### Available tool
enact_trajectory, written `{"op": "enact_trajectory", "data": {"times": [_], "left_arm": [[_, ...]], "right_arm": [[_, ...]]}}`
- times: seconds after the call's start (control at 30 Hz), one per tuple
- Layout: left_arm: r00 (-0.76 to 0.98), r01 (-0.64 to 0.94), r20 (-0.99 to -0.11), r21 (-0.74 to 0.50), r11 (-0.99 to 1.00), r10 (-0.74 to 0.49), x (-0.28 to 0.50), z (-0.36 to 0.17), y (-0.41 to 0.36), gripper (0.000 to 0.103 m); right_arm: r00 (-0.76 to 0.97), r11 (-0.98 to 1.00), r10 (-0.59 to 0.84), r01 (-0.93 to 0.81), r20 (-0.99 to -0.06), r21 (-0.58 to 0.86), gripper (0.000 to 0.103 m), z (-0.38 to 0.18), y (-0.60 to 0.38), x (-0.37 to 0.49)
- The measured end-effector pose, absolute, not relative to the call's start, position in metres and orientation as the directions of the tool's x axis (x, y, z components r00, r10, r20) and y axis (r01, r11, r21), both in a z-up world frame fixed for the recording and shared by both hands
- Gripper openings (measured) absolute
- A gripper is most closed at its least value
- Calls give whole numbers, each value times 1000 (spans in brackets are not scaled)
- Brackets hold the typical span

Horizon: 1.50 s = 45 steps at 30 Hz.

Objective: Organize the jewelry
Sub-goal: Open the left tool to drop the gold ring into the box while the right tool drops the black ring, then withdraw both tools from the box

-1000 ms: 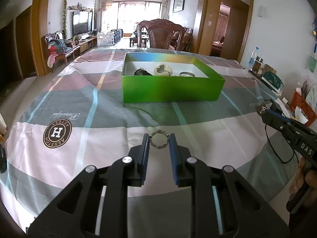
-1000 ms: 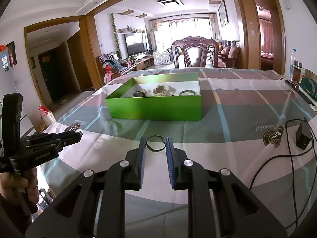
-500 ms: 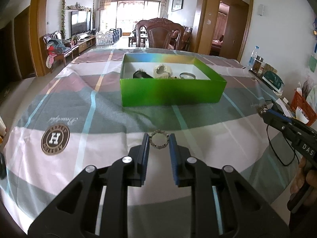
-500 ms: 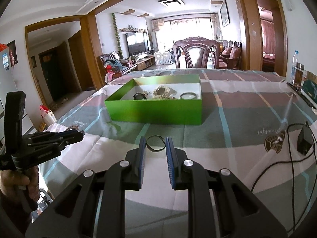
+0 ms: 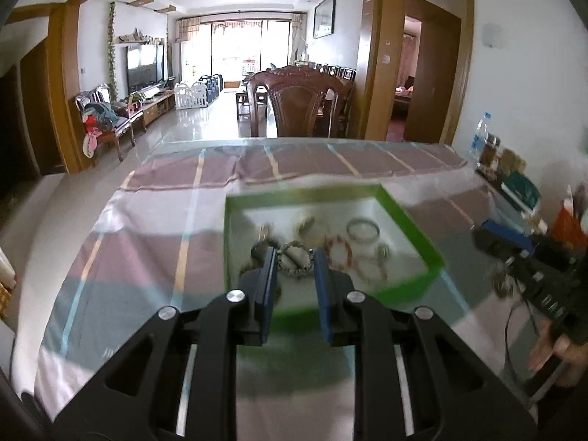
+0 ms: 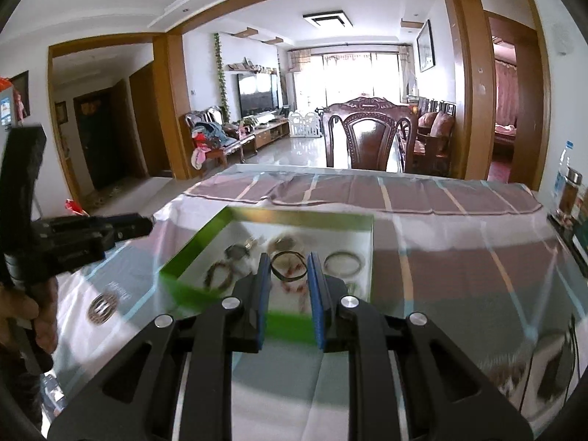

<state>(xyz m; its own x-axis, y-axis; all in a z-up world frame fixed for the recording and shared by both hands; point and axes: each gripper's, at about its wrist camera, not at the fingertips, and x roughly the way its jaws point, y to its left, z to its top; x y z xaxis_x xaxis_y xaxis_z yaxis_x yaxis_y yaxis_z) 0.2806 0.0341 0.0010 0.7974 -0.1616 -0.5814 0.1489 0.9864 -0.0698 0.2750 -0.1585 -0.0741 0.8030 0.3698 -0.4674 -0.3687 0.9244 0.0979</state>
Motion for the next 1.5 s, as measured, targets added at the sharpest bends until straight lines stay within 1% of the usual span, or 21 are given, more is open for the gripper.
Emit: {"op": "enact_trajectory", "data": {"times": [0.1, 0.17, 0.27, 0.37, 0.43, 0.47, 0.5, 0.53, 0.57, 0.6, 0.63, 0.7, 0.77, 0.93, 1.03, 1.17, 1.27, 1.4, 1.5], "left_arm": [[773, 152, -611, -85, 985, -172, 325, -1, 30, 20], [752, 138, -642, -66, 988, -148, 353, -9, 24, 20], [720, 116, -682, -66, 991, -129, 387, -27, 20, 20], [699, 100, -705, -69, 993, -119, 405, -43, 17, 20], [699, 95, -707, -55, 994, -106, 404, -50, 14, 21], [703, 93, -704, -46, 995, -98, 401, -52, 13, 28], [708, 93, -701, -33, 995, -89, 398, -52, 13, 40], [731, 84, -680, 9, 996, -56, 390, -49, 10, 73], [759, 74, -651, 35, 997, -34, 383, -46, 8, 93], [795, 59, -607, 64, 996, -8, 373, -40, 7, 96], [832, 39, -554, 96, 995, 21, 357, -34, 5, 99], [853, 33, -520, 115, 993, 32, 334, -25, 2, 99], [865, 35, -501, 96, 995, 18, 308, -18, 3, 99], [877, 26, -480, 106, 994, 28, 253, -11, 2, 99], [874, 31, -485, 103, 994, 23, 223, -13, 3, 99], [862, 25, -506, 68, 997, 13, 186, -22, 7, 99], [871, 14, -491, 37, 999, 6, 157, -29, 12, 99], [889, 8, -457, -55, 998, -33, 103, -50, 27, 99], [880, -18, -473, -136, 991, -49, 70, -76, 42, 99]], "right_arm": [[783, 928, 365, -352, -504, 126, 20, -81, -156, 317], [763, 932, 358, -329, -539, 153, 20, -90, -156, 347], [752, 939, 338, -312, -566, 146, 20, -101, -152, 373], [734, 941, 333, -303, -592, 153, 20, -112, -148, 391], [729, 938, 338, -310, -596, 153, 20, -115, -147, 391], [727, 937, 341, -315, -596, 151, 23, -115, -146, 390], [730, 938, 336, -316, -596, 141, 32, -116, -145, 387], [739, 942, 324, -309, -591, 129, 58, -115, -145, 382], [769, 949, 309, -291, -559, 124, 77, -111, -148, 373], [800, 954, 295, -274, -523, 120, 87, -106, -151, 363], [821, 959, 283, -259, -496, 117, 91, -102, -154, 352], [847, 962, 273, -245, -456, 121, 99, -93, -160, 332], [868, 961, 276, -241, -412, 138, 100, -83, -170, 304], [897, 965, 259, -222, -359, 139, 100, -70, -184, 244], [900, 968, 249, -215, -358, 131, 100, -71, -186, 210], [902, 973, 227, -194, -366, 126, 100, -80, -189, 172], [906, 976, 211, -173, -367, 133, 100, -90, -189, 143], [900, 975, 218, -189, -376, 113, 100, -110, -185, 101], [898, 975, 223, -199, -380, 102, 100, -126, -179, 74]]}}
